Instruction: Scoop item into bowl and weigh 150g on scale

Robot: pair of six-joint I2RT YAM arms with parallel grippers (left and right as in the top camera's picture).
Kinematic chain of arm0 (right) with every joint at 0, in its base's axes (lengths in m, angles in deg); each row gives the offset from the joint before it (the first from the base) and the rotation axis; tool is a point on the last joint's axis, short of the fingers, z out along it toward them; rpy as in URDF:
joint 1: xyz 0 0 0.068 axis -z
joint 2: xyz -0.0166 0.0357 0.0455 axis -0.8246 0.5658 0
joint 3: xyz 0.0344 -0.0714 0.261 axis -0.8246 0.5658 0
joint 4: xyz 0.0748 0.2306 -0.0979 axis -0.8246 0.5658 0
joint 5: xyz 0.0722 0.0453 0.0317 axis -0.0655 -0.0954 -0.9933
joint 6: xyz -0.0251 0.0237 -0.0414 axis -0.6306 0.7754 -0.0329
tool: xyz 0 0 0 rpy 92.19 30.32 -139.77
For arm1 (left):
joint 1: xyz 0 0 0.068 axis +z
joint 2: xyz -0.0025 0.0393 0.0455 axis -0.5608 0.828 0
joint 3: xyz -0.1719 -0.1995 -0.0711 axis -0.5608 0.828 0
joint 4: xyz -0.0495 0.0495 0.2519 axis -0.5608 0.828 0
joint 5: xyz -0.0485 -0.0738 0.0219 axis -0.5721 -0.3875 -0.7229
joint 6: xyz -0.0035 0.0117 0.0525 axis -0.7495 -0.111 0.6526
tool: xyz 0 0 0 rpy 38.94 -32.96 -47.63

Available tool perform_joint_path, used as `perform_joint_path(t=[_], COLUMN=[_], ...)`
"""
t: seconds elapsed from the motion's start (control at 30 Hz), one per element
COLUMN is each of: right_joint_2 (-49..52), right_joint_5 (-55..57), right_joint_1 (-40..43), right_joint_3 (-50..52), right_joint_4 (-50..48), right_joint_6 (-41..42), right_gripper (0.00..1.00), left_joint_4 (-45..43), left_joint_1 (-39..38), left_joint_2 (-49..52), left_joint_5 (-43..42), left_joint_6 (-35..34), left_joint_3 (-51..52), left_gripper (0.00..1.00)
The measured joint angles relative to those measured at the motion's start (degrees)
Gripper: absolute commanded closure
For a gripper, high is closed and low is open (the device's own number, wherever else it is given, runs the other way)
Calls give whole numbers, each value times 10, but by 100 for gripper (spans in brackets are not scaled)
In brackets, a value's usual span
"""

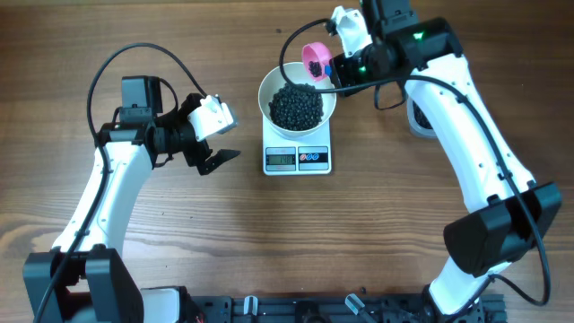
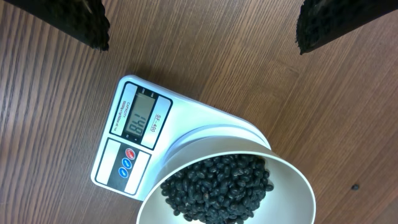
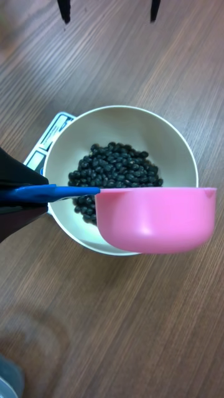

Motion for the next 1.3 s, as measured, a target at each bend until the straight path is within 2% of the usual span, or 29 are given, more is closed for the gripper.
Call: perform_joint_path(t=[0.43,0.9,1.07,1.3], right_joint_2=[0,0,0,0], right_joint_5=[32,127,132,98], right_joint_1=[-19,-70,-74,-70], right_joint_3=[0,0,0,0], right_joint_4=[0,2,-6,-18], right_joint_6=[-30,-80,-108,-105], right_gripper=[96,96,96,96], left_joint_4=[0,0,0,0], left_joint_1=[0,0,0,0], left_joint_2=[0,0,0,0], left_joint_5=[0,0,0,0], left_joint_6=[0,0,0,0], left_joint_3=[0,0,0,0], left_gripper=[0,0,0,0])
